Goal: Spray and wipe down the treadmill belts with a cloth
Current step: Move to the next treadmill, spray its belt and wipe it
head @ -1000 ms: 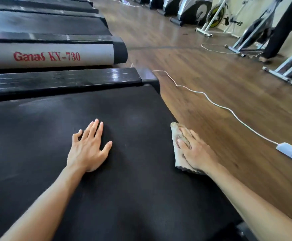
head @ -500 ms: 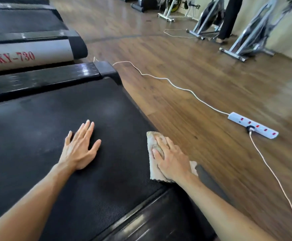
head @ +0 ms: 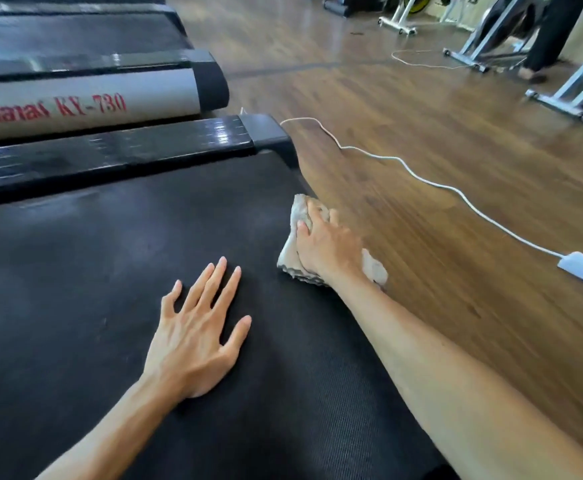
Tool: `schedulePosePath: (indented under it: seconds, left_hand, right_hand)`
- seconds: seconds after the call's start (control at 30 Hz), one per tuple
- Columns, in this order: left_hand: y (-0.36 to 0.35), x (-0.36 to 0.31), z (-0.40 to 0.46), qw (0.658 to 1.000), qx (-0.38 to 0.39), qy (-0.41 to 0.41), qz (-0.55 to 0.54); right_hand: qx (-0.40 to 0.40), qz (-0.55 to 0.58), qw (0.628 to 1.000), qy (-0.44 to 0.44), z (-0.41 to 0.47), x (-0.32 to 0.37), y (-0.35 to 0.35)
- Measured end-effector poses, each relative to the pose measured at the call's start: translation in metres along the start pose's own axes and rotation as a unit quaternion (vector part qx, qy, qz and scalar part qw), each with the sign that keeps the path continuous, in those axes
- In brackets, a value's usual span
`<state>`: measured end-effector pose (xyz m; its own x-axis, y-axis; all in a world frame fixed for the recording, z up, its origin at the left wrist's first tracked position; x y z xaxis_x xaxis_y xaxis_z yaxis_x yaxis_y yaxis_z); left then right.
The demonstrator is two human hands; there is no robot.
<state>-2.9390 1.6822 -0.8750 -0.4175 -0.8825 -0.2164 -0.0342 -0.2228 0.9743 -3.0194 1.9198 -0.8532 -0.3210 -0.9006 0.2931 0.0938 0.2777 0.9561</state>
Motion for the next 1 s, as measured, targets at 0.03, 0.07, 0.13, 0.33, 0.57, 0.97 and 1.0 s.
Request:
schedulePosePath:
  seconds: [0.03,0.07,0.13,0.33,0.57,0.97,1.0]
  left_hand:
    - [0.001,0.000,0.000,1.000,-0.003,-0.001,-0.003]
    - [0.001,-0.001,-0.001,1.000,-0.001,-0.003,-0.006]
    - [0.000,-0.003,-0.002,1.000,-0.006,-0.006,-0.006]
    - [0.004,-0.004,0.001,1.000,-0.006,-0.010,-0.002]
    - [0.004,-0.003,0.001,1.000,0.011,-0.004,0.021]
    - [0.014,-0.002,-0.005,0.999,0.001,0.029,-0.030]
    - [0.018,0.000,-0.008,0.998,-0.005,0.043,-0.050]
  right_hand:
    - [0.003,0.012,1.000,-0.003,0.026,0.010,-0.005]
    - [0.007,0.020,1.000,-0.005,0.050,0.017,-0.010]
    - [0.006,0.041,0.999,-0.001,0.100,0.028,-0.020]
    - [0.024,0.065,0.994,0.080,0.193,0.054,-0.045]
    - [0.043,0.079,0.992,0.092,0.118,0.039,-0.014]
    - [0.045,-0.029,0.993,0.101,-0.120,-0.057,0.014]
    - [0.051,-0.043,0.993,0.094,-0.118,-0.057,0.013]
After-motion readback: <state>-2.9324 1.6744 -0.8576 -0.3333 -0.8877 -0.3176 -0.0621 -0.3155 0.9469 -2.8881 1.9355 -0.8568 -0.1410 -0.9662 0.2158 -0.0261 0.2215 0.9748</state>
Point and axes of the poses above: each hand's wrist, its own z-axis towards the middle knuckle, its own y-axis out of the back of the hand, x = y × z, the point moved 8 cm from there along z, towards the middle knuckle, and after that the axes turned 2 degrees about y, right-handed, at the moved point
